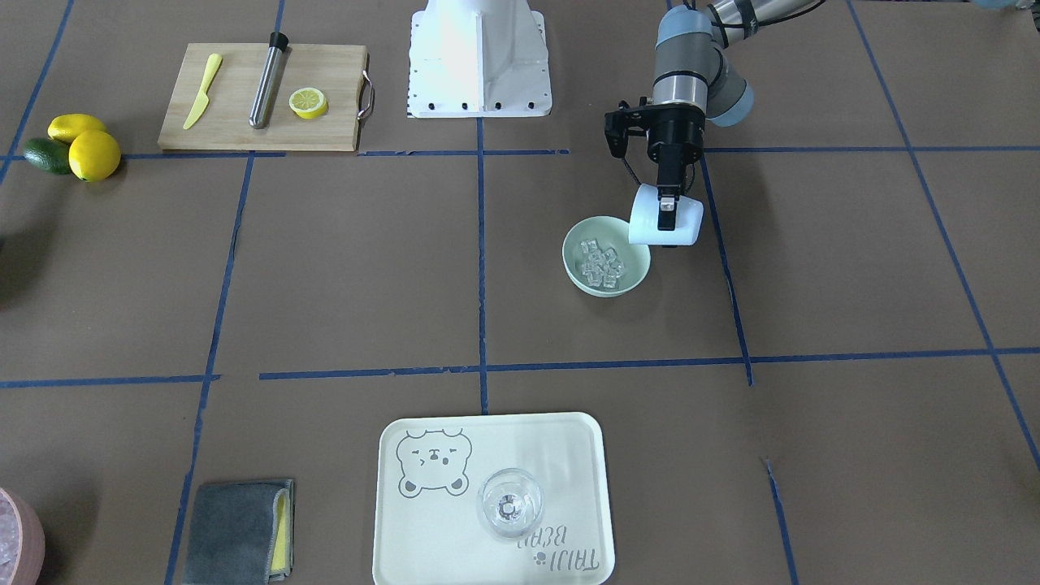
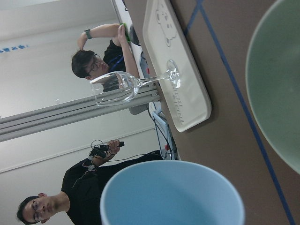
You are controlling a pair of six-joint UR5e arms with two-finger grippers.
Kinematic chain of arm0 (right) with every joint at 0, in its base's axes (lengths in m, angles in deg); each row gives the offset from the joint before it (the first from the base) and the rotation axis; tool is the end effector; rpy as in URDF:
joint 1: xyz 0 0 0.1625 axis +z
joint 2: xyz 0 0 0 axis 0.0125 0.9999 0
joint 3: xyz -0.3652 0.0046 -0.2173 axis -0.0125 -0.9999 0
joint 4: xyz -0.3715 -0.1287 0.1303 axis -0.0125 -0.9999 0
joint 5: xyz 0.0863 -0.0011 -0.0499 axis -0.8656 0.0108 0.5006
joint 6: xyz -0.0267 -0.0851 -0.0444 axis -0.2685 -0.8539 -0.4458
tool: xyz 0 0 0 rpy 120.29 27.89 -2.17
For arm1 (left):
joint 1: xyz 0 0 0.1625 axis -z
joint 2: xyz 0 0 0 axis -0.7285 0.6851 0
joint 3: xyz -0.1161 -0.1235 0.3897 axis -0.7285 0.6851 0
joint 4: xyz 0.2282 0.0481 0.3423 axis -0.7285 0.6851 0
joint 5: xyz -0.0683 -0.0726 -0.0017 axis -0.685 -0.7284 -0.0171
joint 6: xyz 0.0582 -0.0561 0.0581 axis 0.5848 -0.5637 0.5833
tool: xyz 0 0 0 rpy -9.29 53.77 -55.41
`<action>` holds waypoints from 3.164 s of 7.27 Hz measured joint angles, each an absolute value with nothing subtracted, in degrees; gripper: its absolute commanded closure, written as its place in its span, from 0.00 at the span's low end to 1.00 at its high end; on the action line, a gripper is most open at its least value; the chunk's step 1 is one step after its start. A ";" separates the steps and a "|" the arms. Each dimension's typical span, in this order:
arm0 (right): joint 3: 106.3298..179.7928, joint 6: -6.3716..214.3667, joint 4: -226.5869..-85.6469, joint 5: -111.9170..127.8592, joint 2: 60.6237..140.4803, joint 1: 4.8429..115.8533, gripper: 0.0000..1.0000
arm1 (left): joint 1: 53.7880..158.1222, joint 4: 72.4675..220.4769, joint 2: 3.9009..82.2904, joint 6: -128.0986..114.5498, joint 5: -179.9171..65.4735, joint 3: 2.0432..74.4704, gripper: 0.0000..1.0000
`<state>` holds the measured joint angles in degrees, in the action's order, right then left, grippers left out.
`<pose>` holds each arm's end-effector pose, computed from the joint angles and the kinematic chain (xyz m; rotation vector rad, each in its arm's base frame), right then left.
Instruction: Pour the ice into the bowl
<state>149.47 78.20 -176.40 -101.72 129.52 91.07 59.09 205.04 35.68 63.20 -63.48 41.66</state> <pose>0.0683 -0.4177 0.6628 -0.0450 -0.7515 -0.1065 0.4327 -0.3212 0.3593 1.6658 -0.4485 0.7879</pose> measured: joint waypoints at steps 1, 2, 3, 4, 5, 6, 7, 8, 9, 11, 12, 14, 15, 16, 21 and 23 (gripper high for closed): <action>149.47 78.24 -176.40 -101.72 129.48 91.07 0.00 | 58.82 207.48 35.72 53.61 -63.53 41.74 1.00; 149.50 78.26 -176.40 -101.72 129.43 91.07 0.00 | 57.96 208.95 35.74 41.81 -63.52 41.80 1.00; 149.58 78.26 -176.40 -101.72 129.39 91.07 0.00 | 56.73 210.14 35.78 29.05 -63.49 41.88 1.00; 149.65 78.27 -176.40 -101.72 129.37 91.07 0.00 | 55.40 211.19 35.82 16.24 -63.40 41.97 1.00; 149.69 78.27 -176.40 -101.74 129.36 91.07 0.00 | 54.31 212.12 35.84 4.49 -63.29 42.15 1.00; 149.78 78.27 -176.40 -101.78 129.36 91.07 0.00 | 53.73 212.57 36.12 -4.97 -63.23 42.49 1.00; 149.85 78.27 -176.38 -101.80 129.36 91.07 0.00 | 53.53 212.64 36.48 -10.64 -63.21 42.68 1.00; 149.88 78.27 -176.35 -101.81 129.36 91.07 0.00 | 53.65 212.61 36.42 -14.22 -63.24 42.71 1.00; 149.90 78.27 -176.33 -101.81 129.36 91.07 0.00 | 53.92 212.56 36.07 -18.66 -63.35 42.73 1.00; 149.86 78.25 -176.35 -101.81 129.33 91.07 0.00 | 54.36 212.55 33.07 -25.32 -63.52 42.74 1.00; 149.83 78.21 -176.34 -101.81 129.30 91.07 0.00 | 54.80 212.56 30.46 -26.53 -63.56 42.74 1.00; 149.83 78.18 -176.32 -101.81 129.28 91.10 0.00 | 56.44 212.57 24.45 -29.90 -63.89 42.74 1.00; 149.87 78.18 -176.31 -101.81 129.27 91.12 0.00 | 58.23 212.55 20.88 -31.83 -65.35 42.73 1.00; 149.92 78.20 -176.32 -101.81 129.27 91.14 0.00 | 61.21 212.51 17.50 -36.34 -69.27 42.56 1.00; 150.05 78.41 -176.31 -101.81 128.69 91.15 0.00 | 69.45 212.59 13.20 -47.71 -74.40 33.13 1.00; 150.06 78.44 -176.31 -101.81 128.45 91.15 0.00 | 69.43 212.34 13.93 -47.50 -72.99 29.43 1.00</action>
<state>150.06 78.44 -176.31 -101.81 128.45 91.15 69.43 212.34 13.93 -47.50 -72.99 29.43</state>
